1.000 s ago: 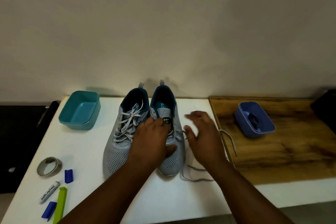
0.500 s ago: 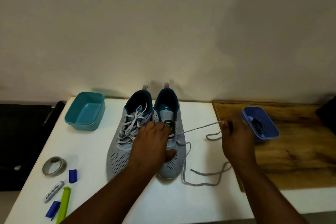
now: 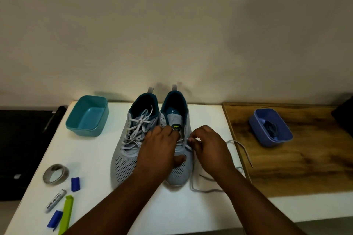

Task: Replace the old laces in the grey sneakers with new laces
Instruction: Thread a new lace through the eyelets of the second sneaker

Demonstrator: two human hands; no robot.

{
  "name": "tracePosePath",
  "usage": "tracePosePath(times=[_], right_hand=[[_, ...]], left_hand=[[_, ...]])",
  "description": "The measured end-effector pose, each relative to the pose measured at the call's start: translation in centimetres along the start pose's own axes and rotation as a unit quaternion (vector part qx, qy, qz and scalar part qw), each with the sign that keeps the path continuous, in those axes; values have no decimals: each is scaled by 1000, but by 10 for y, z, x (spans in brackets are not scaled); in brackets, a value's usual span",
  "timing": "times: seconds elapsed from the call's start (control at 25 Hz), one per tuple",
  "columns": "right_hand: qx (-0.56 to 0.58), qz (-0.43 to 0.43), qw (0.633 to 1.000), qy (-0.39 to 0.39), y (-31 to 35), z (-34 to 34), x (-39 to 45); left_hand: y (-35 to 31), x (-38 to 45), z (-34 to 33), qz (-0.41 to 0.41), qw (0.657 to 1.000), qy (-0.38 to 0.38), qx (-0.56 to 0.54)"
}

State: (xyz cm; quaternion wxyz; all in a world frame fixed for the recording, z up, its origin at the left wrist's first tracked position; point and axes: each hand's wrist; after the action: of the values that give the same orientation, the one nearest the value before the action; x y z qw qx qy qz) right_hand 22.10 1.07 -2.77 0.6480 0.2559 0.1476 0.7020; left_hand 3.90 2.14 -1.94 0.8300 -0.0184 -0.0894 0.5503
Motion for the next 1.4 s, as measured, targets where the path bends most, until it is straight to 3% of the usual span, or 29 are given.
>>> tracePosePath(times=[0.08, 0.2, 0.32, 0.52, 0.64, 0.72, 0.76, 0.84, 0.92, 0.96, 1.04, 1.12, 1.16, 1.24, 1.28, 1.32, 1.4], right_hand=[[-31, 4, 999, -28, -7, 7, 1], [11, -72, 996, -44, 2, 6, -3], [48, -101, 992, 53, 10, 7, -9], [-30, -104, 974, 201, 28, 38, -9], [0, -89, 953, 288, 52, 92, -11], [3, -87, 968, 235, 63, 123, -12], [-20, -79, 982, 170, 63, 132, -11], [-75, -59, 995, -41, 56, 143, -6], [-23, -60, 968, -242, 51, 151, -5], [38, -56, 951, -302, 53, 149, -5], [131, -21, 936, -327, 61, 134, -5], [173, 14, 954, -245, 69, 107, -6], [163, 32, 972, -168, 70, 94, -7], [93, 90, 992, -7, 66, 78, -11], [62, 121, 989, 58, 64, 75, -14], [49, 139, 983, 110, 62, 75, -16], [64, 139, 967, 202, 61, 78, -19]], left_hand=[[-2, 1, -1, -3, 1000, -1, 1], [-5, 0, -2, -3, 1000, 1, -9], [1, -3, 0, -3, 998, -11, -63], [2, -7, 8, 4, 999, 4, -51], [-15, -11, 20, -89, 985, -45, -144], [-31, -18, 32, -104, 951, 17, -291], [-35, -21, 36, -80, 936, 34, -340], [-30, -23, 36, -39, 949, 15, -312], [-21, -28, 33, -49, 972, 44, -224], [-19, -31, 31, -64, 975, 85, -194], [-17, -37, 24, -91, 962, 166, -197], [-22, -38, 23, -98, 938, 169, -287], [-28, -36, 29, -59, 914, 129, -379], [-33, -27, 44, 105, 795, 64, -594], [-33, -22, 51, 172, 733, 89, -652], [-31, -19, 55, 206, 706, 123, -666], [-28, -18, 53, 245, 687, 155, -667]])
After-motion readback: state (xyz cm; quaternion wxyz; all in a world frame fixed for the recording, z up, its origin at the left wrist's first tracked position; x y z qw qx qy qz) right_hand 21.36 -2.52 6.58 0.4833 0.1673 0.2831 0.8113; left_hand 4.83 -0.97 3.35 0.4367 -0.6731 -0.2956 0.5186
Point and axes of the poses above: each hand's wrist, its own x-axis towards the middle knuckle, its own z-axis out of the back of the hand, y = z × x, and after that the axes turned 5 degrees about x, right-handed
